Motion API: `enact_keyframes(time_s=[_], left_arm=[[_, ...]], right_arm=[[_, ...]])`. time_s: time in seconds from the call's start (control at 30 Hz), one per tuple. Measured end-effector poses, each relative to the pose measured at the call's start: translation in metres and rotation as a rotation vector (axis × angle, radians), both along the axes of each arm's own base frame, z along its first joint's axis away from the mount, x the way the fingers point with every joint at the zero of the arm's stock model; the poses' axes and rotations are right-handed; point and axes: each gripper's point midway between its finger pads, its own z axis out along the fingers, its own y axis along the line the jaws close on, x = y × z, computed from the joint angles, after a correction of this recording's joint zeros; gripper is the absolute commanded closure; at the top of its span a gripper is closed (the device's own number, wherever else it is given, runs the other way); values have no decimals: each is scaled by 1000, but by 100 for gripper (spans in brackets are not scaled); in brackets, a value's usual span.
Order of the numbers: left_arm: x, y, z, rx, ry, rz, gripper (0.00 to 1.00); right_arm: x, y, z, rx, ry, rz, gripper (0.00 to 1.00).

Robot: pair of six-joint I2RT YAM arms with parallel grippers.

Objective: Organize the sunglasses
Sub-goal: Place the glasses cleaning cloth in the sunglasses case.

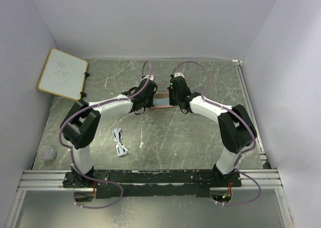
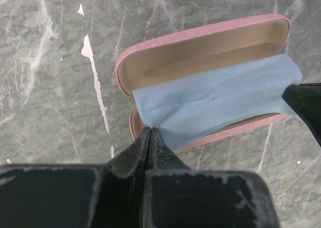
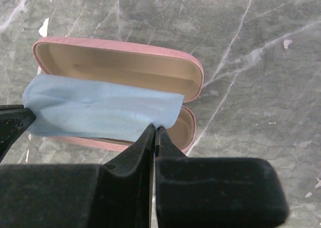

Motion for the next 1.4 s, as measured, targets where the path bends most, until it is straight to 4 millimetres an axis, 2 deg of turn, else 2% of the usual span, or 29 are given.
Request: enact_keyframes(time_s=[0.6,0.9,1.03,1.17,1.4], left_arm=[[1,1,0,2,-5,5,93],[2,2,13,-9,-26,10,93],[0,3,21,-18,-33,12,93],[0,3,29,-33,-44,16,93],[-3,4,27,-37,-31,26,93]], right_arm=[[-1,0,-4,-1,10,3,100],[-2,2,28,41,-45,12,100],[-3,3,35,51,-53,18,100],[-4,3,35,53,-51,19,100],[-9,1,26,47,-29,17,100]])
